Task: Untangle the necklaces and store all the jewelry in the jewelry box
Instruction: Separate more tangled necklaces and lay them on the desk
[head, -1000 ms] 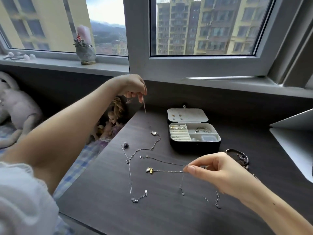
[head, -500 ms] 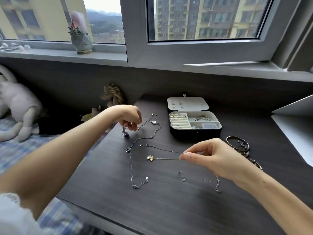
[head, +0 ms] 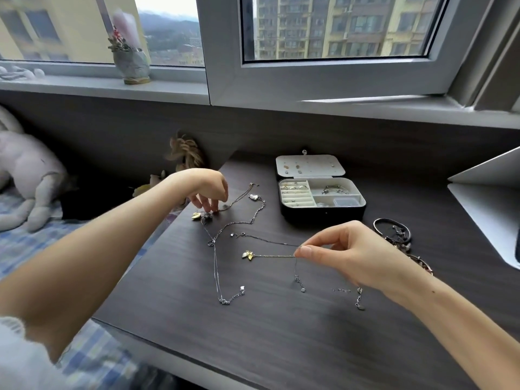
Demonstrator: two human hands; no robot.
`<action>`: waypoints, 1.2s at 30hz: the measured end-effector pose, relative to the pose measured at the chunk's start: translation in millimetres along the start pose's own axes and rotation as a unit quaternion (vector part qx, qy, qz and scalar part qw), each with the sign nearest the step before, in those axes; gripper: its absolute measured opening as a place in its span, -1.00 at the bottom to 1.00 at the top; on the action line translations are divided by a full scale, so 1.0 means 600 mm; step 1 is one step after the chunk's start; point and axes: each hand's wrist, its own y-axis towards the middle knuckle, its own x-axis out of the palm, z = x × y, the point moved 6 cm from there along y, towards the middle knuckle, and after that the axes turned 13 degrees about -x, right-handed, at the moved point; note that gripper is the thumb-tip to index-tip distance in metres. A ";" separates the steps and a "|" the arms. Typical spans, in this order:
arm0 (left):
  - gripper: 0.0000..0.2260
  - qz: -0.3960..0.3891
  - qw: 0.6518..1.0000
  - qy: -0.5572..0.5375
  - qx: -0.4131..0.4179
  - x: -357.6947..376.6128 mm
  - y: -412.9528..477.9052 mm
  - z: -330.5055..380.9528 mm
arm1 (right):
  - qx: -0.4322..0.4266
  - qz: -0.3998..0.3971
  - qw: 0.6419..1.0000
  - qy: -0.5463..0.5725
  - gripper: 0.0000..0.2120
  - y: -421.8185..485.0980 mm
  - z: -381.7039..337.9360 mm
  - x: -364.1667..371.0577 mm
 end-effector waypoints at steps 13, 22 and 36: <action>-0.68 -0.151 0.870 -0.334 0.329 0.068 -0.234 0.073 | -0.038 0.002 0.998 0.051 -0.87 0.010 -0.044 -0.006; -0.74 -0.127 0.906 -0.282 0.290 0.114 -0.266 -0.054 | -0.008 -0.106 0.994 0.003 -0.78 -0.004 -0.042 0.044; -0.76 -0.025 0.958 0.274 0.082 0.125 -0.186 -0.148 | -0.054 -0.118 0.955 -0.266 -0.89 -0.033 -0.007 0.123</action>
